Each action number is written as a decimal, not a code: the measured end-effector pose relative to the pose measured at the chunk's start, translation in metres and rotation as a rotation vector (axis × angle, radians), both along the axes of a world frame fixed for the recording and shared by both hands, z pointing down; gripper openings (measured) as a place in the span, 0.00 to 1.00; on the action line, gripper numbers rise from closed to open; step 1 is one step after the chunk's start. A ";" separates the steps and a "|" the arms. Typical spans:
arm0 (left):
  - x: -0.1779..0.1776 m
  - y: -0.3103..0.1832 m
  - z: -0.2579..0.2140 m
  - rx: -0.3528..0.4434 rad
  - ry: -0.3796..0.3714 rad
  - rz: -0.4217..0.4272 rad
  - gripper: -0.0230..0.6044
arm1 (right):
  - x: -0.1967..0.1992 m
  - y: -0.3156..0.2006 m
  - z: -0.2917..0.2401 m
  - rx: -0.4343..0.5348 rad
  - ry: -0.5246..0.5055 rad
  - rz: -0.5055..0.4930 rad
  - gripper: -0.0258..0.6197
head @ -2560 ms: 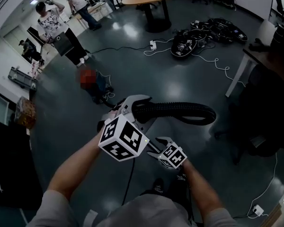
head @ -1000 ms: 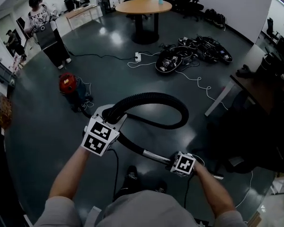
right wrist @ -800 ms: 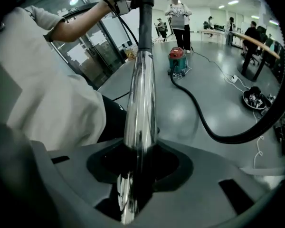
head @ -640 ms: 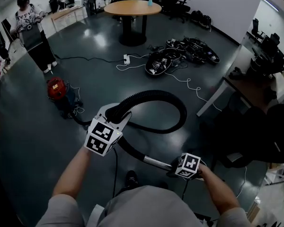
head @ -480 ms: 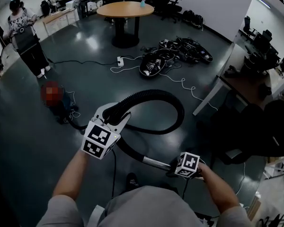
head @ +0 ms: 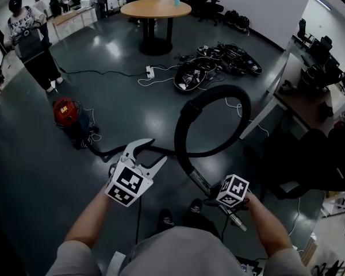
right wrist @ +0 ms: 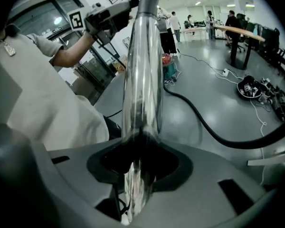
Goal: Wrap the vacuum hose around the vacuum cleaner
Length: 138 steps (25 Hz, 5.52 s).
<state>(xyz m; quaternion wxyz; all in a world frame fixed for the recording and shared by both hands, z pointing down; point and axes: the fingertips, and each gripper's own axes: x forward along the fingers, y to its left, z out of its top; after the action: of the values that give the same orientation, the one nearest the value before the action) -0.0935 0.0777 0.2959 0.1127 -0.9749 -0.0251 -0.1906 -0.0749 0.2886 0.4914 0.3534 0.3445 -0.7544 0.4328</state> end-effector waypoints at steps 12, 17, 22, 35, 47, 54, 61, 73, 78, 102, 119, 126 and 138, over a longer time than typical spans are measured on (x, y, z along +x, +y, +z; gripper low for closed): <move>0.043 0.054 0.017 0.216 -0.050 0.170 0.38 | 0.017 -0.053 -0.017 0.143 -0.086 0.099 0.25; 0.094 0.058 -0.003 0.406 -0.052 0.231 0.38 | 0.037 -0.062 -0.012 0.176 -0.095 0.101 0.25; 0.145 0.047 -0.014 0.532 -0.082 0.236 0.38 | 0.061 -0.076 -0.008 0.204 -0.119 0.033 0.24; 0.186 0.001 0.017 0.576 -0.329 0.100 0.38 | 0.079 -0.109 0.004 0.193 -0.237 -0.287 0.24; 0.130 -0.075 0.066 0.483 -0.548 0.021 0.38 | 0.067 -0.149 0.018 0.117 -0.201 -0.400 0.24; 0.137 -0.125 0.061 0.380 -0.478 0.050 0.37 | 0.103 -0.194 0.006 0.076 -0.020 -0.375 0.24; 0.152 -0.151 0.050 0.385 -0.439 0.224 0.37 | 0.143 -0.228 -0.007 0.014 0.192 -0.384 0.24; 0.120 -0.142 0.059 0.414 -0.498 0.627 0.34 | 0.151 -0.260 -0.026 -0.084 0.328 -0.394 0.24; 0.117 -0.160 0.069 0.537 -0.516 0.589 0.35 | 0.146 -0.281 -0.034 -0.073 0.360 -0.389 0.24; 0.157 -0.203 0.109 0.534 -0.829 0.348 0.28 | 0.180 -0.353 -0.066 0.059 0.399 -0.656 0.23; 0.187 -0.182 0.146 0.028 -0.787 0.099 0.27 | 0.233 -0.387 -0.076 0.449 0.536 -0.765 0.30; 0.178 -0.198 0.164 -0.099 -0.798 -0.091 0.27 | 0.248 -0.422 -0.145 0.661 0.343 -0.530 0.42; 0.164 -0.208 0.176 -0.342 -0.692 -0.398 0.27 | 0.249 -0.433 -0.167 0.743 -0.142 -0.079 0.42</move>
<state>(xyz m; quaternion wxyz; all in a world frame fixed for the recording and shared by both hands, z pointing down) 0.0710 -0.1303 0.4722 -0.1045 -0.8440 0.0959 -0.5173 0.1740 -0.1442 0.3245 0.1677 0.3890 -0.8952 0.1387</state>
